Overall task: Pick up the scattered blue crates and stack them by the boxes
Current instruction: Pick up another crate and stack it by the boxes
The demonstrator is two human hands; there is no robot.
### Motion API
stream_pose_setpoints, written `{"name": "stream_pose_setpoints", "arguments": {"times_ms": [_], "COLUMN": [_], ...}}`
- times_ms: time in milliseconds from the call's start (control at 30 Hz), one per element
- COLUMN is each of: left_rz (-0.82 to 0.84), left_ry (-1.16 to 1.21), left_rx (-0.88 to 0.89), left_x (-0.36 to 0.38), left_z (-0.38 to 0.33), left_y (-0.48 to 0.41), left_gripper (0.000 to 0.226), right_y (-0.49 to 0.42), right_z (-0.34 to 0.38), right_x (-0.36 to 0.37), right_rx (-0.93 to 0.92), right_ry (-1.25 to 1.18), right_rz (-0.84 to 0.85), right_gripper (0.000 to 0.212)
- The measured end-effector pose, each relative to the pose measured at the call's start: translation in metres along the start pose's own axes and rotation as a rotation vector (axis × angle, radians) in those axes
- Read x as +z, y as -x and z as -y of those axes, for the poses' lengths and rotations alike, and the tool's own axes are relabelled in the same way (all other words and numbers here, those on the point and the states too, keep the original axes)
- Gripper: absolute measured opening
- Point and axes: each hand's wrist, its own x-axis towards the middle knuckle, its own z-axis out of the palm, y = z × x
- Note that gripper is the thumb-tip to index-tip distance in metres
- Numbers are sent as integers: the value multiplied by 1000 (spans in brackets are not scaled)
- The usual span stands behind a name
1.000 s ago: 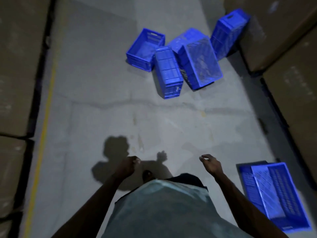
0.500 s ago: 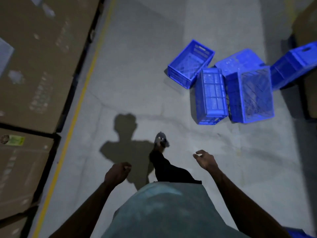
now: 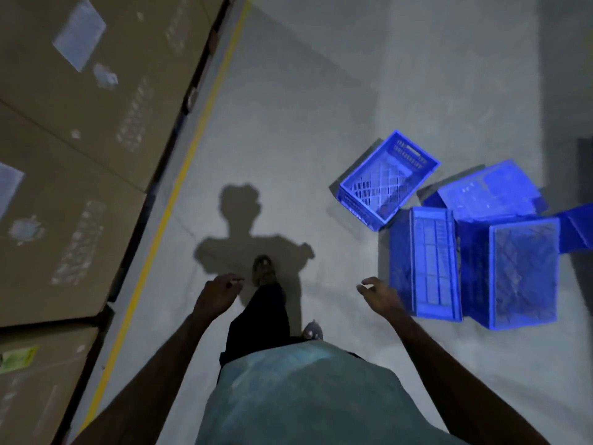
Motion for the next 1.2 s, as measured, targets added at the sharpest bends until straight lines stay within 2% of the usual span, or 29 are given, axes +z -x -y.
{"name": "stream_pose_setpoints", "arguments": {"times_ms": [100, 167, 367, 567, 633, 700, 767, 933, 1000, 1100, 1133, 1200], "left_rz": [40, 58, 104, 235, 254, 278, 289, 320, 364, 444, 461, 496], "left_ry": [-30, -31, -98, -265, -292, -336, -385, -434, -488, -511, -518, -545], "left_rx": [44, 64, 128, 197, 225, 253, 285, 294, 343, 504, 529, 532], "left_x": [-36, -61, -147, -217, -232, -240, -246, -254, -252, -236, -226, -202], "left_z": [-44, -72, -162, -275, -316, -354, -391, -519, -584, -679, -707, -756], "left_y": [-81, -136, -286, -414, -459, -507, -559, -668, -702, -756, -774, -807], "left_gripper": [29, 22, 20, 27, 38, 47, 47, 8, 13, 41, 40, 22], "right_y": [-58, -96, -197, -291, -328, -366, -405, -480, -498, -520, -526, -535], "right_z": [55, 90, 194, 285, 305, 320, 331, 358, 368, 378, 381, 386], "right_x": [-32, -53, -122, -189, -208, -225, -242, -299, -327, -367, -381, -405], "right_rx": [-22, -12, 72, 107, 126, 157, 197, 282, 323, 358, 373, 409], "right_ry": [-4, 1, -16, -121, -164, -203, -245, -372, -429, -537, -571, -668], "right_rz": [-10, -25, -92, -155, -165, -179, -173, -180, -212, -272, -301, -371], "right_gripper": [34, 31, 40, 39, 39, 39, 39, 35, 33, 34, 34, 35]}}
